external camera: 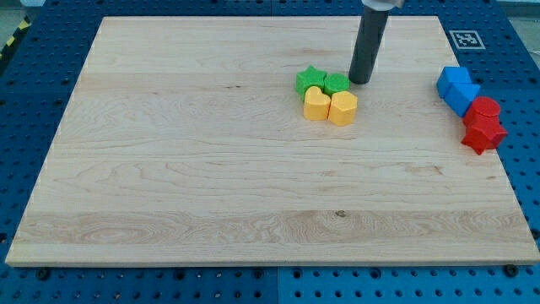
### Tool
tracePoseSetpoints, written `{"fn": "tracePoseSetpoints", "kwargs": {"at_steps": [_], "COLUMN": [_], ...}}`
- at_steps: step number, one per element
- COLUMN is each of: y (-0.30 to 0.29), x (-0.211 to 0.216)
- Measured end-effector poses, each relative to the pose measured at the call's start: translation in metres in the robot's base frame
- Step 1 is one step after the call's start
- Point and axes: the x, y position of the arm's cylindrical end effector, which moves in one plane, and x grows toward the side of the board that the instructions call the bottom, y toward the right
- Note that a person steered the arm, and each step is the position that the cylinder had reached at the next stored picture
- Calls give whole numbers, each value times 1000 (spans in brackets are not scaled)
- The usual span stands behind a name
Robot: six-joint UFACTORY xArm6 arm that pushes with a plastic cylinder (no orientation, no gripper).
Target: Point at the red star
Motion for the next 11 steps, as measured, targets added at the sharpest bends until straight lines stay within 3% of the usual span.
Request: {"fn": "tracePoseSetpoints", "kwargs": {"at_steps": [2,3,4,6,8,11], "y": [0,-2,-3,102,183,196], "x": [-2,-20,-69,-86,-18,106]}}
